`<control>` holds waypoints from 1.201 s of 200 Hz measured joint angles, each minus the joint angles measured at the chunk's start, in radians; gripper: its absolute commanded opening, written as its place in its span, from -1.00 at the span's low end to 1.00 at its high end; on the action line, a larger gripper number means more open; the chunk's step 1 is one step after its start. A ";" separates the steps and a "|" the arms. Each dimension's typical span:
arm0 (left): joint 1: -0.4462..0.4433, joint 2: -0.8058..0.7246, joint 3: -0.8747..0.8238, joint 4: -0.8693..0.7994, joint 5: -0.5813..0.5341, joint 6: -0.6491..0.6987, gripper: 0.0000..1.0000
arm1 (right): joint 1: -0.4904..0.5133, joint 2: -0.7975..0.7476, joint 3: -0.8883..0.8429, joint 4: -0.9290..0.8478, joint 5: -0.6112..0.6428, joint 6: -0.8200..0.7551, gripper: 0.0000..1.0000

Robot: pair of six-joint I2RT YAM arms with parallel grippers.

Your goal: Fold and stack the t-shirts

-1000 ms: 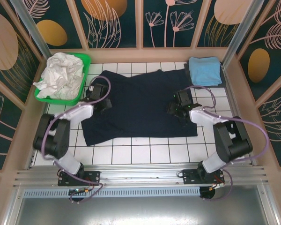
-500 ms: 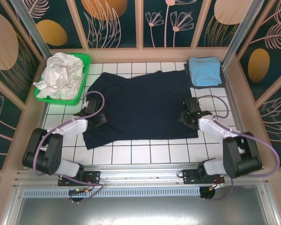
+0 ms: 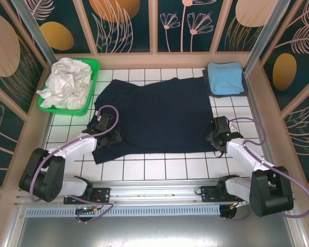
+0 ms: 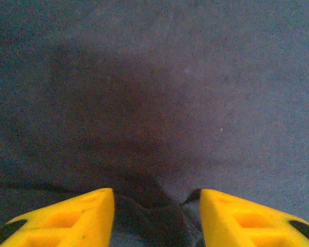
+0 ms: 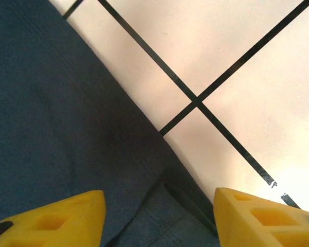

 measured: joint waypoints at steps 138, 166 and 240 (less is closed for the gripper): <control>-0.002 -0.102 0.090 -0.145 -0.080 0.031 -1.00 | 0.001 0.048 -0.028 0.018 -0.037 0.000 -0.95; -0.002 -0.137 0.110 -0.174 -0.093 0.033 -0.87 | 0.001 0.000 -0.005 -0.026 -0.030 -0.014 -0.96; -0.002 -0.135 0.051 -0.157 -0.064 0.037 -0.07 | 0.001 -0.042 0.056 -0.053 -0.031 -0.074 -1.00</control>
